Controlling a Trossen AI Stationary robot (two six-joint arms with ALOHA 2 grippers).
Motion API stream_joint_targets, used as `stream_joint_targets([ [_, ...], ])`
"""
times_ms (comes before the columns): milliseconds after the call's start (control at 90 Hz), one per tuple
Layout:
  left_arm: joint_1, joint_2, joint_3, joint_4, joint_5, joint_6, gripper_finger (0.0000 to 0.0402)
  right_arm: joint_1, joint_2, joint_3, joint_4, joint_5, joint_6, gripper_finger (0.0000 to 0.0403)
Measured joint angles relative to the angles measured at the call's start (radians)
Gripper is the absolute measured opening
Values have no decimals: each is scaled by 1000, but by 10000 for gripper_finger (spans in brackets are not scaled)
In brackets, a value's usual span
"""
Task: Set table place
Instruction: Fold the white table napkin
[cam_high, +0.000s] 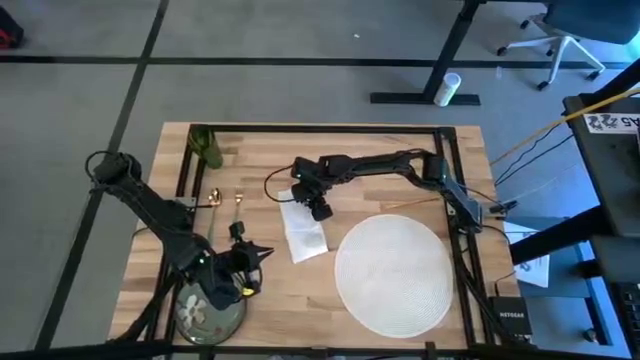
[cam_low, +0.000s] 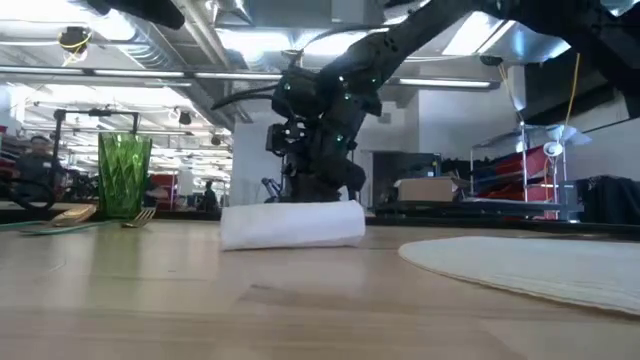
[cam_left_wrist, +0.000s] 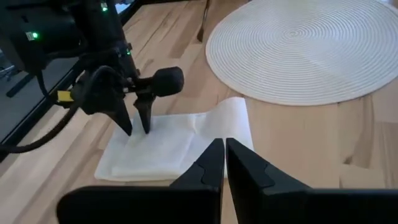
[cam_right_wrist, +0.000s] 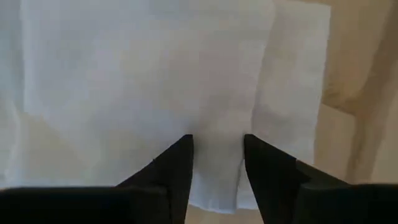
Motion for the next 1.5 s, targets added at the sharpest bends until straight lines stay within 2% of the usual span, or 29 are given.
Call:
stream_joint_targets([
  [167,0,0,0,-9,0,-7,0,2,5,1,4,-16,0,109],
  [344,0,0,0,-11,1,-11,0,2,5,1,4,-15,0,23],
  [400,0,0,0,-11,1,-11,0,2,6,1,4,-14,1,9],
  [544,0,0,0,-11,0,-17,0,9,6,1,4,-15,26,17],
  [800,0,0,0,-12,1,-17,0,28,-9,4,-18,4,27,5],
  [1500,-1,0,0,-17,1,-26,0,28,-20,145,-64,25,-4,5],
])
